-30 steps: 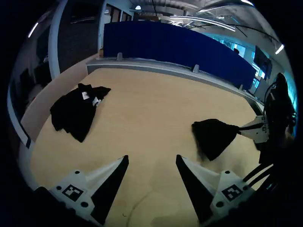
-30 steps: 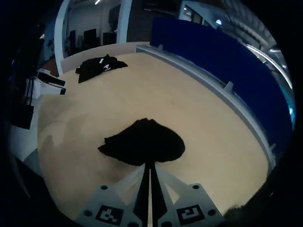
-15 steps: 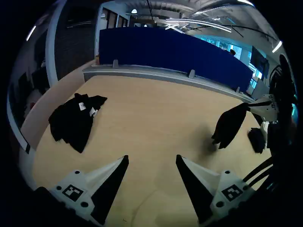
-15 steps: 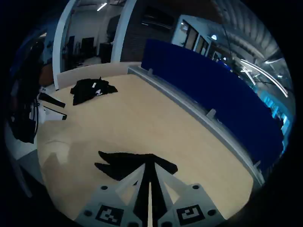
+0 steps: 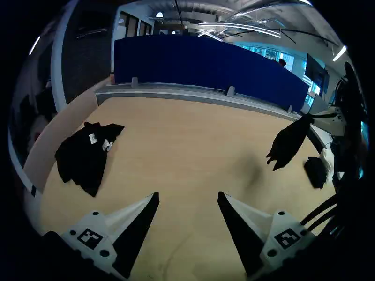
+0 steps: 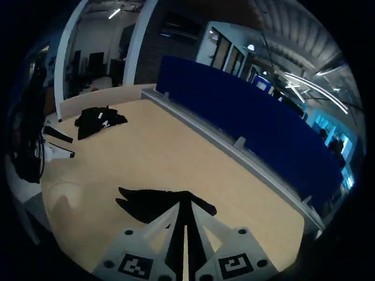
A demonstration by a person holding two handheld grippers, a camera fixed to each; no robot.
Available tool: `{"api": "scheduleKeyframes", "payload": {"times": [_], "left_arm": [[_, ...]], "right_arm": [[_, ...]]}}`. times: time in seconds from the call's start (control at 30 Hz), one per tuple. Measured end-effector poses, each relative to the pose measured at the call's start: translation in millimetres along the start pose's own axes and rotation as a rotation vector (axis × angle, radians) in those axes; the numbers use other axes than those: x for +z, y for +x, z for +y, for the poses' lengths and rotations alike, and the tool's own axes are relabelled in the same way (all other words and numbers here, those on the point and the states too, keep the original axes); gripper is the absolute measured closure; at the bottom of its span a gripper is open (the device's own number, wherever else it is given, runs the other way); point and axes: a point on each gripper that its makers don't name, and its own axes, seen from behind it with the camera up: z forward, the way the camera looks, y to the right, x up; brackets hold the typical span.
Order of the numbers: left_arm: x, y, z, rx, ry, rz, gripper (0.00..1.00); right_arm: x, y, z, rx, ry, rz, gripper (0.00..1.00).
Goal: Fold towel
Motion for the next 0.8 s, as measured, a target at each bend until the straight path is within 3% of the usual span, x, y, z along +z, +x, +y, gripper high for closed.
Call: {"api": "scheduleKeyframes", "payload": {"times": [0.3, 0.8], "left_arm": [[3.9, 0.4, 6.7, 0.013, -0.004, -0.005, 0.07], [4.5, -1.7, 12.2, 0.031, 0.010, -0.020, 0.07]], "right_arm": [[-15.4, -6.7, 49.9, 0.080, -0.036, 0.021, 0.97], [-53.5, -60.6, 135.5, 0.126, -0.127, -0.031, 0.96]]}}
